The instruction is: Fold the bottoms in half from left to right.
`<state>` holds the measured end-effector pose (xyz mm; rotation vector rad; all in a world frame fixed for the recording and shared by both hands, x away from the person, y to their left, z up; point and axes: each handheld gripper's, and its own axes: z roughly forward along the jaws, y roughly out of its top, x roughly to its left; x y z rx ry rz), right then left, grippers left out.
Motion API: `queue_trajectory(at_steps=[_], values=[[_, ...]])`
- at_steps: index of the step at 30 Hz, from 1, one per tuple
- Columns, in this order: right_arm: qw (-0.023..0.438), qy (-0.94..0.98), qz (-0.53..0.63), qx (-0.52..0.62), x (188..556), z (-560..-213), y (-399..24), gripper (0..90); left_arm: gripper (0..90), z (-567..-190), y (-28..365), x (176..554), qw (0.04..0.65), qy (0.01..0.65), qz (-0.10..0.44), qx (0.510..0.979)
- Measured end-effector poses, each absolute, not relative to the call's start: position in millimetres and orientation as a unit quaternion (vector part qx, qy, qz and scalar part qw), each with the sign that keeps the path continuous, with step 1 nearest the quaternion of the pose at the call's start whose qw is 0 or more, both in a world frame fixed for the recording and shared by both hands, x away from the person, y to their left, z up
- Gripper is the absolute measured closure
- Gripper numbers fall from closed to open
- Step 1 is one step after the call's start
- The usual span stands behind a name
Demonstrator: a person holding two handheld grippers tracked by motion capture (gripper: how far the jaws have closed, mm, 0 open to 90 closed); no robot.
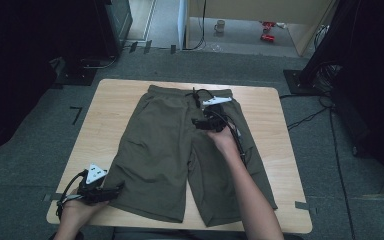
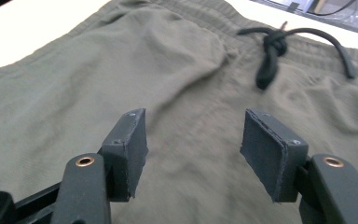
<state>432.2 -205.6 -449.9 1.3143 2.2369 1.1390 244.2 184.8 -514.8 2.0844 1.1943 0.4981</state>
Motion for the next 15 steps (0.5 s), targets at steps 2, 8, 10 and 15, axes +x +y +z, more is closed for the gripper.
queue_trajectory(at_steps=[2,8,10,15], values=[[0.156,0.777,0.407,0.454,434.2,-449.7,-200.3,40.5,21.3,-515.1,184.0,243.6,0.339,0.466,0.194,0.794],[0.143,0.783,0.403,0.451,444.9,-452.1,-182.4,39.5,27.5,-513.4,184.3,241.6,0.34,0.483,0.196,0.783],[0.142,0.785,0.403,0.449,448.2,-452.0,-175.7,39.9,33.4,-512.3,184.8,241.0,0.341,0.485,0.193,0.782],[0.139,0.788,0.403,0.443,457.3,-451.8,-159.2,40.1,39.2,-511.0,182.8,239.4,0.341,0.482,0.187,0.785]])
